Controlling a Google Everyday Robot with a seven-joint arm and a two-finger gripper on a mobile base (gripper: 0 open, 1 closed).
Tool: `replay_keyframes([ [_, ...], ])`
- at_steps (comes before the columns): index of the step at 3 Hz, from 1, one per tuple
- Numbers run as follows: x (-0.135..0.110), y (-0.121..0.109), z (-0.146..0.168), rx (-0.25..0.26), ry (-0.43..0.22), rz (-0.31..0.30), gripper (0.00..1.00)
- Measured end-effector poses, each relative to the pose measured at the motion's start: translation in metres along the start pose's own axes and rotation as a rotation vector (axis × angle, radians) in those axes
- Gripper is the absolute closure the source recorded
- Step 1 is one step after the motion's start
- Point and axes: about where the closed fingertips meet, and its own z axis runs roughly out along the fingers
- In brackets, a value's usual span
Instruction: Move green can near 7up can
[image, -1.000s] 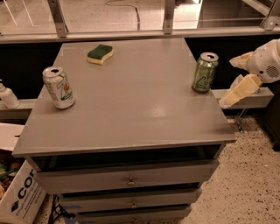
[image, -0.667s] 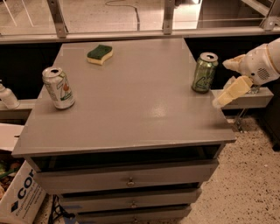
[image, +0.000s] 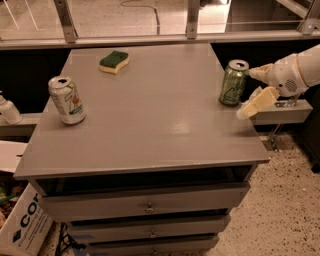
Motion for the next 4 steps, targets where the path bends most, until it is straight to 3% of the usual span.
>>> replay_keyframes([
  [2,-0.002,-0.026,0.015,-0.044,-0.168,0.052,0.00],
  [4,-0.007,-0.034,0.029,-0.125,-0.351,0.122,0.00],
])
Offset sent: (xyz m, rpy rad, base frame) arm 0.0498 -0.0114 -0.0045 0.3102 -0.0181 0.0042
